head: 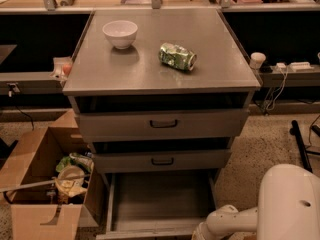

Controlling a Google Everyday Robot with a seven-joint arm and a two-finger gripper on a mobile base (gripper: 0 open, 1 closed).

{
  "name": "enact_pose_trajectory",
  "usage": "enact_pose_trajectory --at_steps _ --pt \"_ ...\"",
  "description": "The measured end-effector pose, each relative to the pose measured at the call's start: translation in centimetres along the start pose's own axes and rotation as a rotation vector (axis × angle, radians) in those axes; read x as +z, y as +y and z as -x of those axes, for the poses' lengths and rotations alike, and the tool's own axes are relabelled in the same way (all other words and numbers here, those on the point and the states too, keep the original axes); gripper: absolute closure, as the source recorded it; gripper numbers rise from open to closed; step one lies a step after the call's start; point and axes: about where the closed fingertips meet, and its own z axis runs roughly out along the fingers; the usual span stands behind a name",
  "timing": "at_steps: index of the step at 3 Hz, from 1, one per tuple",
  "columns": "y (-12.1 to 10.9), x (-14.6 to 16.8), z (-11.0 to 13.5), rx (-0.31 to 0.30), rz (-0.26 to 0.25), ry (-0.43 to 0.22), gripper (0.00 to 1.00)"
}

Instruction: Close bottom drawer

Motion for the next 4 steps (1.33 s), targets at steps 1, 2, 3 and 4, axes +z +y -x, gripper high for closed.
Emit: enact_pose_trajectory --at_steps 1,2,3,4 --pt "0.00 0.00 0.00 0.000 0.000 0.000 0.73" --pt "0.00 0.00 0.00 0.000 0.000 0.000 0.50" --pt "0.01 0.01 0.00 0.000 0.000 0.000 0.19" --pt "0.01 0.01 0.00 0.000 0.000 0.000 0.00"
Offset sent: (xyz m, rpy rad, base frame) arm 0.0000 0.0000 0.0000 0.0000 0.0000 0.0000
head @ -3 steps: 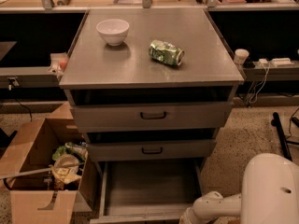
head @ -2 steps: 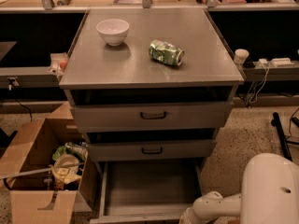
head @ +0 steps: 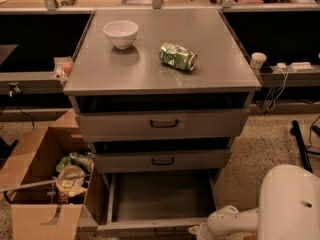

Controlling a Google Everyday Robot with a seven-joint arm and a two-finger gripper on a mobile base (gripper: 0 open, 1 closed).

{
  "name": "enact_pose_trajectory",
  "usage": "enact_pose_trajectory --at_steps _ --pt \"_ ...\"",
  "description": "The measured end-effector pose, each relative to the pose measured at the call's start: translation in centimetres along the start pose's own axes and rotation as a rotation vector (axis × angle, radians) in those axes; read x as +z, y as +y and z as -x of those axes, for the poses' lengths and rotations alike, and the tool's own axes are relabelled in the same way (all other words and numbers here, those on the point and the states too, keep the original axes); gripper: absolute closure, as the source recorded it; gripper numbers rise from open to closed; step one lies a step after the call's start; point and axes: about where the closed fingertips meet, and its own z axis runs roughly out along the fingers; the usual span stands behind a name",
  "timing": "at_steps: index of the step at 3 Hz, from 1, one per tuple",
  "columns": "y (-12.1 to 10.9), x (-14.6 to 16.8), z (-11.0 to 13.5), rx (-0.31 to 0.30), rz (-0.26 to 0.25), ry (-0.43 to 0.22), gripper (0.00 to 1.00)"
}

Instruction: Close bottom drawer

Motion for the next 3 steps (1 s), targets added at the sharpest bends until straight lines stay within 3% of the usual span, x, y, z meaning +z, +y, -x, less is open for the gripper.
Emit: enact_pose_trajectory --at_steps 1,2,3 --pt "-0.2 0.1 0.0 -0.009 -0.006 -0.002 0.03" --pt "-0.6 0.3 0.1 -0.034 -0.025 -0.010 0.26" --pt "-3.6 0.8 0.1 -0.093 -0.103 -0.018 0.57"
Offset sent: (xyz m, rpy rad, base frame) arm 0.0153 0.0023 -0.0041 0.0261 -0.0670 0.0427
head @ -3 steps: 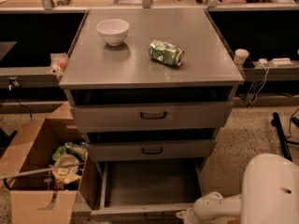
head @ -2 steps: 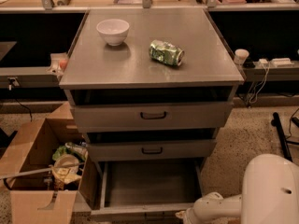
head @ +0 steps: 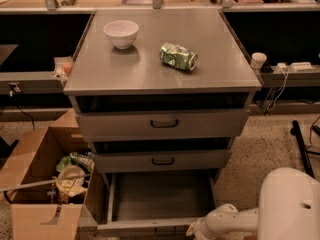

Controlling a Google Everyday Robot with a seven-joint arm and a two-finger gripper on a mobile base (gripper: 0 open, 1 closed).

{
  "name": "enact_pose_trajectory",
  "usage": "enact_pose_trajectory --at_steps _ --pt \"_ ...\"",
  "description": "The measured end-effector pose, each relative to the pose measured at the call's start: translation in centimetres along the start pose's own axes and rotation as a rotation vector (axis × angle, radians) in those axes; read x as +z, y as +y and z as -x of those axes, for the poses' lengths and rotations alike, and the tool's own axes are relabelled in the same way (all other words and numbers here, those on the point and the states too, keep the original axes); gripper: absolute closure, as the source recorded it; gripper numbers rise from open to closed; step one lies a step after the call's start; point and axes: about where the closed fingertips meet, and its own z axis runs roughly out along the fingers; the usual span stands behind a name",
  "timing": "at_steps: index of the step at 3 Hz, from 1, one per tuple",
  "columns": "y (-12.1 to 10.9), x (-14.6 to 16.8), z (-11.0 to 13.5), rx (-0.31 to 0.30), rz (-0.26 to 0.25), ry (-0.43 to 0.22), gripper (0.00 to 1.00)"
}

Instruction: Close bottom drawer

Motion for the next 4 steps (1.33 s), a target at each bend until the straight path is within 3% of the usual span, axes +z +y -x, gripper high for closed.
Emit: enact_pose_trajectory --at_steps 1,2,4 --pt "0.0 0.0 0.0 0.000 0.000 0.000 0.80" --pt "-1.7 -0.4 -0.4 0.018 -0.055 0.001 1.00" --pt "-4.3 -1.3 -0.7 0.037 -0.130 -0.005 1.00"
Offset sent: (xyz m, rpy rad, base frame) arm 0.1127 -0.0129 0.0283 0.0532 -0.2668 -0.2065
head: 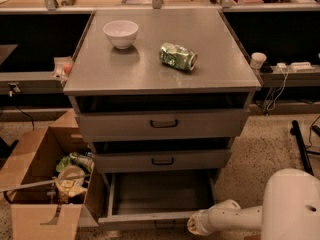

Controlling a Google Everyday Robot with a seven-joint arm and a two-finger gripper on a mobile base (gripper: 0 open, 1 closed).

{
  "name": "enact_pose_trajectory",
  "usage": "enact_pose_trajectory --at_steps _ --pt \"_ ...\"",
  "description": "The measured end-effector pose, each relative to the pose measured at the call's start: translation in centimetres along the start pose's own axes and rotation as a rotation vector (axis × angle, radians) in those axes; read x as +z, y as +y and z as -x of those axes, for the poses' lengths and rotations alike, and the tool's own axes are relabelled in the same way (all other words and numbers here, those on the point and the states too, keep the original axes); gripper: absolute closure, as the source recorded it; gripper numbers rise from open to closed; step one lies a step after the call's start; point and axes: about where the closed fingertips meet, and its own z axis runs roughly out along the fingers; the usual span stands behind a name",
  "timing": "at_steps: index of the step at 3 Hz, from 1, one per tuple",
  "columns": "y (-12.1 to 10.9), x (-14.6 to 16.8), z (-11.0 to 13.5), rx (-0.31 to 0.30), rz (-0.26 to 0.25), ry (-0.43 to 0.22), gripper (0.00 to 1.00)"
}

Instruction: Close bottom drawer

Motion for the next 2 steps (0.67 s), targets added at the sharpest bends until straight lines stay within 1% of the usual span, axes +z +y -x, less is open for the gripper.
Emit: enact_pose_trajectory --at_steps 1,2 --pt "-0.2 -0.1 -0.3 0.039 -0.013 -0.004 1.00" --pt "-1.4 -0.8 -2.0 0.247 -0.083 -0.024 1.00"
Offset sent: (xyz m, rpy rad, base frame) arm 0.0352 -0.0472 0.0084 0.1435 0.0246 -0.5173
